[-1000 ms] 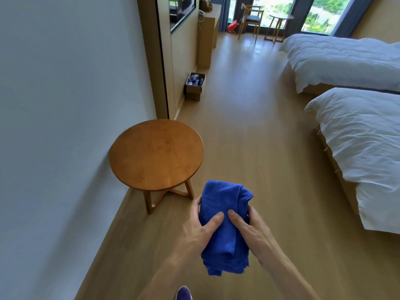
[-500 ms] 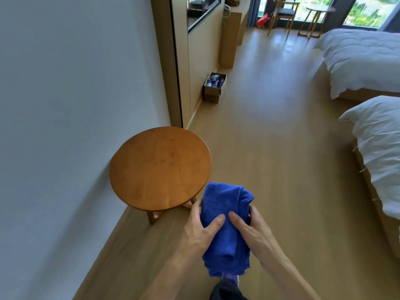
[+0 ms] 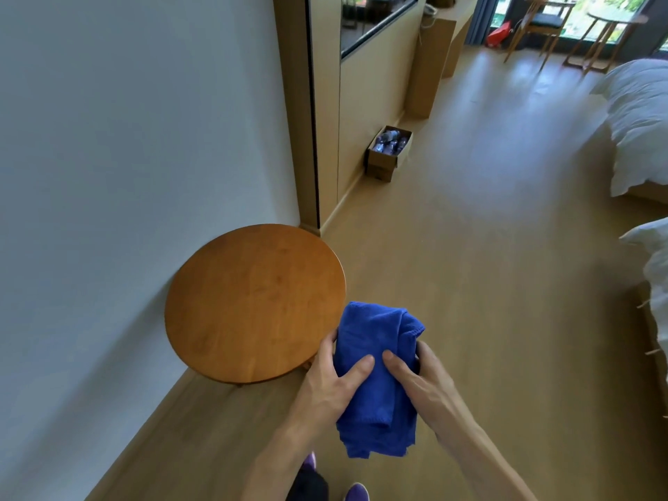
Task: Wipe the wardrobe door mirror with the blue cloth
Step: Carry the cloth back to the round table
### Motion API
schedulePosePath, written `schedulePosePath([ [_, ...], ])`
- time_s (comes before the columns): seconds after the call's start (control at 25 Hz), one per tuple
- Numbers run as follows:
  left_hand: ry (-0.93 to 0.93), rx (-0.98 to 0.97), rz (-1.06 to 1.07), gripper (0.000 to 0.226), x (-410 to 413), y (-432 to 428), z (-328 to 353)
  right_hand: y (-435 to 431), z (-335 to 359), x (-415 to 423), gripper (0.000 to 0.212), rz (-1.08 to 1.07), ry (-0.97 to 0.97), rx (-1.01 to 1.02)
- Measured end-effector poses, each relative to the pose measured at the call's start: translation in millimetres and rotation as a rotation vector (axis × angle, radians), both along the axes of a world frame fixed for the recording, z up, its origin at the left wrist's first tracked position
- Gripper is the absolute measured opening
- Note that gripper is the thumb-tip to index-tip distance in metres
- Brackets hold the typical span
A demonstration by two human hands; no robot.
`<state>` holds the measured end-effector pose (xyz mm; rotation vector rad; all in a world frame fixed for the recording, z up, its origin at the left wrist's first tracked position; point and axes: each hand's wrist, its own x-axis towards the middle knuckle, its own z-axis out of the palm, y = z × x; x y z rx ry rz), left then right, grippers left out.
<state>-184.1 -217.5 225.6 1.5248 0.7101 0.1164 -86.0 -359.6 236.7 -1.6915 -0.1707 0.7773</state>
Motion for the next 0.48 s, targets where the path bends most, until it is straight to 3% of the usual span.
schedulePosePath([
  [0.2, 0.037, -0.026, 0.064, 0.083, 30.7, 39.9, -17.4, 45.0, -9.6, 40.5, 0.02, 0.079, -0.013, -0.047],
  [0.48, 0.001, -0.126, 0.142, 0.059, 87.6, 114.2, -24.8, 133.4, -5.4, 109.6, 0.021, 0.181, -0.067, -0.142],
])
